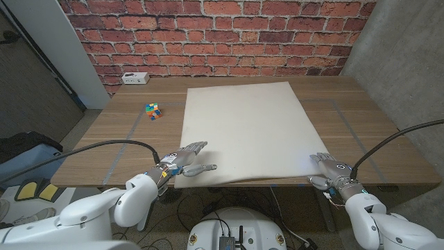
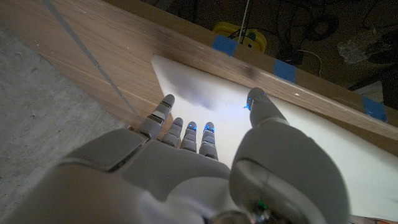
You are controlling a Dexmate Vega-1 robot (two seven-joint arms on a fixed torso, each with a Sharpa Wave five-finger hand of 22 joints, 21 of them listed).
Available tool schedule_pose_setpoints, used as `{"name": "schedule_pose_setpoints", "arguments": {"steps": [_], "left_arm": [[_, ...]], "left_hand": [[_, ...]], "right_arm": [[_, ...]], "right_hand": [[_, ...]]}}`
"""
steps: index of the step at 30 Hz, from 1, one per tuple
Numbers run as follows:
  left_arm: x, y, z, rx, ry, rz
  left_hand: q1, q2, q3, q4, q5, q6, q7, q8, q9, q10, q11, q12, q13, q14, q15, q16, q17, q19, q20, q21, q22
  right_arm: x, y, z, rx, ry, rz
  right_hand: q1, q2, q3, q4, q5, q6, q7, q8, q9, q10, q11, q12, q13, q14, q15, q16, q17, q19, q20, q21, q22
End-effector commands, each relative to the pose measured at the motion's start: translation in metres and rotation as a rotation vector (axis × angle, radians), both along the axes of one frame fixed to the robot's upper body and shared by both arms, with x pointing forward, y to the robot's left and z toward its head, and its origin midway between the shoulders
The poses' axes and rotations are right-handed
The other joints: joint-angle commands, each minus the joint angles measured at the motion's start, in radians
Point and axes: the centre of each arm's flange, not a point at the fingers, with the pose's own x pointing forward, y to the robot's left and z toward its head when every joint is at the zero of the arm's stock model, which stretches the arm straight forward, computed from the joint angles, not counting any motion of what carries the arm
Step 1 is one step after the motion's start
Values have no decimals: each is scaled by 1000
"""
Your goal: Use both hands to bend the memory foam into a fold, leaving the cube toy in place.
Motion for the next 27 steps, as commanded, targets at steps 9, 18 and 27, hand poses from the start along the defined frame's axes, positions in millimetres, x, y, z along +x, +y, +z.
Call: {"name": "schedule_pose_setpoints", "arguments": {"steps": [9, 18, 27], "left_arm": [[-13, 1, -2, -5, -14, 10], [-16, 2, -2, -12, -14, 13], [-16, 3, -4, -27, -7, 12]], "left_hand": [[4, -4, -4, 2, 6, -116, -2, 7, 2, -108, -6, 4, 4, -79, -3, 5, 3, 11, -1, -6, 3], [5, -4, -6, 2, 7, -112, -2, 8, 2, -105, -6, 5, 4, -75, -4, 6, 3, 15, 1, -8, 3], [3, -6, -10, 3, 7, -108, -3, 9, 2, -101, -6, 6, 4, -71, -5, 7, 4, 19, 1, -10, 3]], "right_arm": [[14, 19, -17, -101, -7, 4], [26, 25, -15, -166, 6, 10], [40, 28, -19, -222, 32, 4]], "right_hand": [[80, -11, 33, 1, 5, 0, -16, 7, 4, 1, -14, 3, 3, 17, -23, 4, 1, 35, -9, 12, 3], [144, -16, 57, -1, 7, -9, -27, 5, 4, -8, -28, 3, 3, 19, -28, 1, 0, 43, -12, 10, 2], [256, -35, 94, -3, 9, -26, -51, 4, 4, -7, -32, 6, 3, 25, -35, 0, 1, 53, -17, 4, 2]]}}
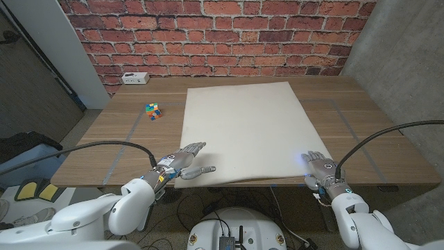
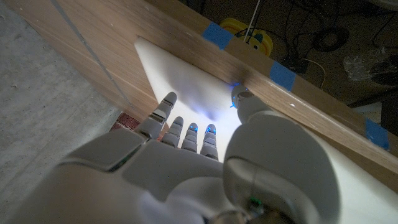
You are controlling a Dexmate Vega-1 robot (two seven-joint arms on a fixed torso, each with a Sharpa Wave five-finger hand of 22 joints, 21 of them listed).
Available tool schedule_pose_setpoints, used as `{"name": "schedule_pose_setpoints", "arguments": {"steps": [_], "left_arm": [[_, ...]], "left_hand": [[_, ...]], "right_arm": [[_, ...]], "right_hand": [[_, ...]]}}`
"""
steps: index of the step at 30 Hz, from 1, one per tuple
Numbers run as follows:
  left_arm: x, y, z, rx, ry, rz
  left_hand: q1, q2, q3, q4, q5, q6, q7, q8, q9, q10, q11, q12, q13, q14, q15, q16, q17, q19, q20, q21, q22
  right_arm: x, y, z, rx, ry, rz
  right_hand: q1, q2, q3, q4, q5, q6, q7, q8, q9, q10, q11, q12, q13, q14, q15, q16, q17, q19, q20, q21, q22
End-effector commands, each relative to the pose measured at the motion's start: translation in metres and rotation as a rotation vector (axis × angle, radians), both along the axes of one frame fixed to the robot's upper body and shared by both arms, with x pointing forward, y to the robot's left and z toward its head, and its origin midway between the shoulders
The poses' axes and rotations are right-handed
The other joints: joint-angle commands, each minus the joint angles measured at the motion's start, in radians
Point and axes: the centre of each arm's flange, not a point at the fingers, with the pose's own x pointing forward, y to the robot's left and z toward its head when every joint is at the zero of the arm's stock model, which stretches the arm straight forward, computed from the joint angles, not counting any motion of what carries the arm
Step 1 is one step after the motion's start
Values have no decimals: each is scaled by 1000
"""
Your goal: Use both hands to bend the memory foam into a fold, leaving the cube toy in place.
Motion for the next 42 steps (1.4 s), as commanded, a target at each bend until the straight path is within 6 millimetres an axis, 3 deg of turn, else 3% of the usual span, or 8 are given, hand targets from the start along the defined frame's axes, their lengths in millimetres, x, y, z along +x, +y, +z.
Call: {"name": "schedule_pose_setpoints", "arguments": {"steps": [1, 9, 16, 20, 27, 30, 37, 42], "left_arm": [[-2, 1, -1, -16, 5, 0], [-3, 3, -1, -24, 6, 1], [-4, 4, -2, -29, 10, 2], [-4, 5, -2, -32, 13, 3], [-5, 7, -3, -37, 17, 4], [-5, 7, -4, -37, 18, 5], [-6, 3, -4, 1, 2, 24], [-10, -3, -2, 70, -53, 70]], "left_hand": [[3, -6, -6, -1, 7, -107, -4, 10, 2, -101, -6, 6, 4, -70, -4, 7, 4, 6, -1, -3, 3], [0, -8, -9, 1, 7, -106, -4, 9, 2, -99, -7, 7, 4, -68, -4, 8, 4, 8, -2, -5, 4], [-2, -9, -12, 2, 8, -106, -4, 9, 2, -99, -6, 6, 4, -67, -4, 8, 4, 11, -1, -7, 4], [-3, -9, -13, 3, 8, -106, -4, 9, 2, -98, -6, 6, 4, -67, -4, 8, 4, 11, -1, -8, 4], [-4, -9, -15, 4, 9, -105, -2, 8, 2, -98, -7, 6, 4, -67, -4, 7, 5, 12, -1, -10, 4], [-5, -9, -16, 4, 9, -105, -1, 8, 2, -98, -7, 6, 4, -67, -5, 7, 5, 13, 0, -11, 4], [0, -7, -16, 3, 10, -108, -3, 7, 2, -96, -8, 6, 4, -62, -3, 8, 4, 16, 3, -15, 4], [44, -27, -20, -22, 15, -76, 0, 17, 2, -20, 2, 28, 5, 13, 13, 24, 4, 24, 52, -35, 3]], "right_arm": [[17, 7, -6, -71, 28, 0], [28, 7, -8, -28, 21, 48], [32, 12, -12, -50, -42, 78], [32, 15, -13, -71, -118, 96], [32, 18, -14, -109, -215, 107], [31, 19, -13, -114, -250, 114], [27, 20, -4, -121, -341, 123], [25, 16, 8, -29, -354, 119]], "right_hand": [[80, -22, 27, -2, 5, -1, -16, 6, 4, 12, -13, 10, 3, 22, -36, 2, 3, 24, -1, -2, 2], [350, -49, 137, 9, 31, 203, 14, 53, 8, 177, -7, 47, 11, 217, -75, 40, 24, 178, -38, 37, 9], [387, -45, 200, 33, 53, 509, 44, 103, 7, 441, 2, 108, 18, 486, -140, 116, 65, 336, -68, 108, 19], [347, -43, 84, 43, -17, 625, 44, 111, 8, 565, 9, 138, 26, 576, -154, 209, 150, 389, -73, 149, 25], [354, 16, -67, 46, -16, 849, 48, 155, 20, 768, 3, 230, 66, 742, -183, 398, 326, 432, -76, 215, 36], [343, 33, -91, 56, -15, 928, 65, 181, 24, 834, 13, 263, 78, 787, -185, 427, 355, 443, -80, 234, 39], [323, 46, -105, 70, -11, 947, 64, 189, 30, 865, -1, 282, 91, 810, -179, 422, 362, 444, -97, 249, 41], [320, 58, -108, 73, -3, 954, 62, 202, 48, 863, -14, 284, 99, 815, -187, 401, 356, 434, -119, 259, 43]]}}
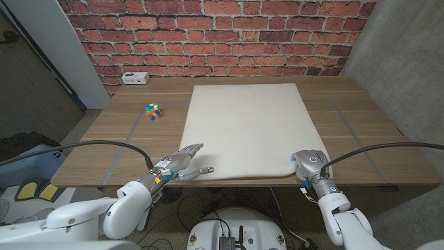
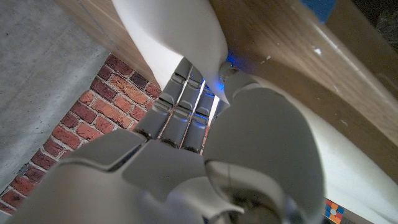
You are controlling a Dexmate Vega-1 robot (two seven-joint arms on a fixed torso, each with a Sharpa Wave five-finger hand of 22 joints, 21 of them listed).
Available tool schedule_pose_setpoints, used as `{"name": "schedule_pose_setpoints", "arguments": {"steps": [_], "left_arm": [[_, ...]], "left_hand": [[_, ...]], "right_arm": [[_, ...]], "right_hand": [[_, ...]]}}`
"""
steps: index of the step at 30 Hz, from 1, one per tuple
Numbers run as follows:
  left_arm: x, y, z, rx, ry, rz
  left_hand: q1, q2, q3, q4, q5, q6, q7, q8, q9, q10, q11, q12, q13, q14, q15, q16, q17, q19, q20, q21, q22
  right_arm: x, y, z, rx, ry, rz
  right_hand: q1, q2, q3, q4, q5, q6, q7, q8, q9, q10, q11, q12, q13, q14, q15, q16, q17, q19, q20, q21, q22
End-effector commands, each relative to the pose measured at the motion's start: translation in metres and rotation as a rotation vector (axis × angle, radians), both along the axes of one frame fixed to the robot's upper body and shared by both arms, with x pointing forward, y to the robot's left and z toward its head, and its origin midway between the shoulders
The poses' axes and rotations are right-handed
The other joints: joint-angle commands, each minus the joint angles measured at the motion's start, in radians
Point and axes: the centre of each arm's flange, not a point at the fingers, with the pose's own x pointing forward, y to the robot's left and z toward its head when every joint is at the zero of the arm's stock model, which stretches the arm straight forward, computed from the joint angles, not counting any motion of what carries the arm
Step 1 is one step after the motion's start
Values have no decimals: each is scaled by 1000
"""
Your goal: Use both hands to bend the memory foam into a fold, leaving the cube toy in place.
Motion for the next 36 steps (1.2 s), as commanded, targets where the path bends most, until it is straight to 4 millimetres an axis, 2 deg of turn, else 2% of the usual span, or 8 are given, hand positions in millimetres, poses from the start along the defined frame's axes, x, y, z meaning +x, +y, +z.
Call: {"name": "schedule_pose_setpoints", "arguments": {"steps": [1, 4, 12, 14, 23, 25, 29, 36], "left_arm": [[-5, -8, 2, 115, -79, 73], [-6, -11, 3, 152, -104, 90], [-8, -16, 5, 222, -191, 147], [-7, -16, 5, 229, -206, 157], [-5, -19, 9, 270, -275, 177], [-4, -21, 8, 276, -278, 177], [0, -25, 8, 289, -255, 162], [0, -36, 6, 339, -244, 139]], "left_hand": [[46, -18, -3, -22, 11, -65, 0, 14, 2, -3, 7, 22, 5, 31, 19, 19, 5, -1, 50, -21, 3], [67, -32, -7, -29, 13, -32, 5, 23, 3, 30, 11, 30, 6, 55, 21, 20, 5, 6, 70, -28, 3], [155, -59, -4, -43, 31, 35, -6, 38, 4, 100, 15, 44, 11, 101, 38, 20, 7, 65, 96, -31, 4], [185, -65, -2, -45, 37, 53, -1, 41, 4, 121, 15, 48, 12, 117, 41, 21, 7, 88, 95, -30, 4], [296, -88, 1, -46, 59, 110, 5, 45, 5, 192, 12, 61, 14, 166, 34, 21, 7, 161, 75, -28, 5], [306, -90, 1, -46, 61, 110, 7, 44, 5, 192, 12, 59, 15, 166, 35, 19, 7, 163, 76, -30, 6], [333, -100, -2, -45, 67, 94, 13, 33, 5, 172, 24, 47, 15, 152, 45, 9, 7, 161, 80, -37, 6], [365, -127, -19, -40, 78, 64, 17, 15, 6, 137, 39, 27, 17, 122, 59, -3, 8, 145, 82, -56, 7]], "right_arm": [[-5, -4, 19, 105, -97, 21], [-5, -7, 25, 170, -86, 34], [-4, -14, 38, 278, -47, 61], [-4, -16, 41, 311, -41, 72], [-3, -23, 51, 406, -34, 114], [-3, -24, 53, 433, -36, 121], [-2, -24, 59, 453, -49, 123], [-1, -25, 67, 486, -63, 126]], "right_hand": [[0, 15, -6, 3, 12, 114, 4, 15, 49, 17, -7, 7, 7, 15, -118, -7, 0, -6, -49, 14, 4], [-9, 17, -15, 9, 16, 123, 11, 27, 60, 37, 4, 17, 13, 36, -111, -1, 7, -3, -40, 23, 5], [-11, 5, -14, -4, 43, 144, 49, 67, 95, 78, 47, 40, 32, 78, -103, -20, 4, 15, -14, 54, 5], [-11, 0, -10, -9, 50, 148, 53, 75, 103, 101, 48, 51, 37, 87, -94, -28, 1, 16, -9, 60, 4], [-4, -21, 12, -30, 71, 165, 91, 102, 125, 134, 99, 66, 51, 131, -65, -49, -12, 20, 14, 86, 2], [-3, -26, 19, -34, 74, 172, 101, 107, 130, 145, 117, 71, 55, 146, -55, -51, -13, 22, 25, 94, 2], [-1, -32, 29, -38, 75, 176, 112, 113, 137, 171, 121, 82, 62, 184, -46, -41, -9, 33, 43, 111, 3], [7, -37, 34, -43, 72, 188, 128, 120, 144, 192, 132, 92, 70, 205, -34, -24, 11, 41, 54, 129, 7]]}}
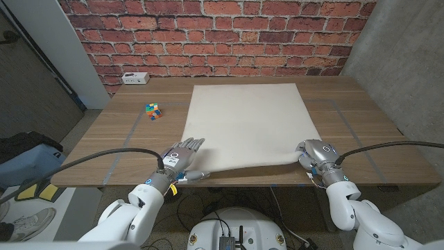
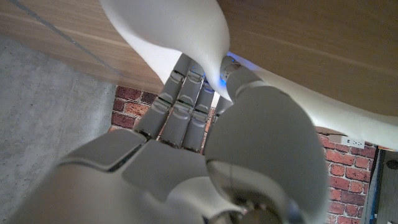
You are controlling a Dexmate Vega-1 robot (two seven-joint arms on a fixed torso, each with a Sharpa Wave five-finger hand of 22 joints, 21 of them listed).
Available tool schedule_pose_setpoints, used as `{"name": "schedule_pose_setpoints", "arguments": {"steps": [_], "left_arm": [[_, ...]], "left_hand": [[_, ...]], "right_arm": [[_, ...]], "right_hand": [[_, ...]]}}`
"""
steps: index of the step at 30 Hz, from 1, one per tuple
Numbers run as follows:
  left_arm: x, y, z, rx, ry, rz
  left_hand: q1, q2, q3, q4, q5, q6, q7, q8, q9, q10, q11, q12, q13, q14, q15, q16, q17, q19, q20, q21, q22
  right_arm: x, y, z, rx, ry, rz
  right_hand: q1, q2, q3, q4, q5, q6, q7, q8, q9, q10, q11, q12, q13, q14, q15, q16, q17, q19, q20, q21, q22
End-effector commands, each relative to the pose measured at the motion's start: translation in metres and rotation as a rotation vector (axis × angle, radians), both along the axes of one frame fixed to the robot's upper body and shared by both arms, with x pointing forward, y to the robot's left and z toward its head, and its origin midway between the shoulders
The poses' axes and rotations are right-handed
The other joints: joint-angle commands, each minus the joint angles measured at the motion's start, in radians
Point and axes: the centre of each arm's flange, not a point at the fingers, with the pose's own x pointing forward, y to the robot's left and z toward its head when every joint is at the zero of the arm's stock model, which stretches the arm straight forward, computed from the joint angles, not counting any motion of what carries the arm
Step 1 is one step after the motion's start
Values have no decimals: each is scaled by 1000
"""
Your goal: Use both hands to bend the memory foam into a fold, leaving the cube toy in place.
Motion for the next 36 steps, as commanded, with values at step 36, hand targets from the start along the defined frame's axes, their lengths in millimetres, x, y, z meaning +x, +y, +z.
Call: {"name": "schedule_pose_setpoints", "arguments": {"steps": [36], "left_arm": [[17, -10, -10, 64, -478, 131]], "left_hand": [[612, 231, 4, 14, -85, 619, -120, 100, 9, 576, -117, 75, -1, 544, -219, 44, -3, 483, -137, 90, 12]], "right_arm": [[-2, -11, 30, 155, -19, 146]], "right_hand": [[4, -25, 38, 0, -14, 88, 92, 10, 29, 80, 62, 21, 42, 49, -15, 17, 50, -15, 22, 59, 13]]}}
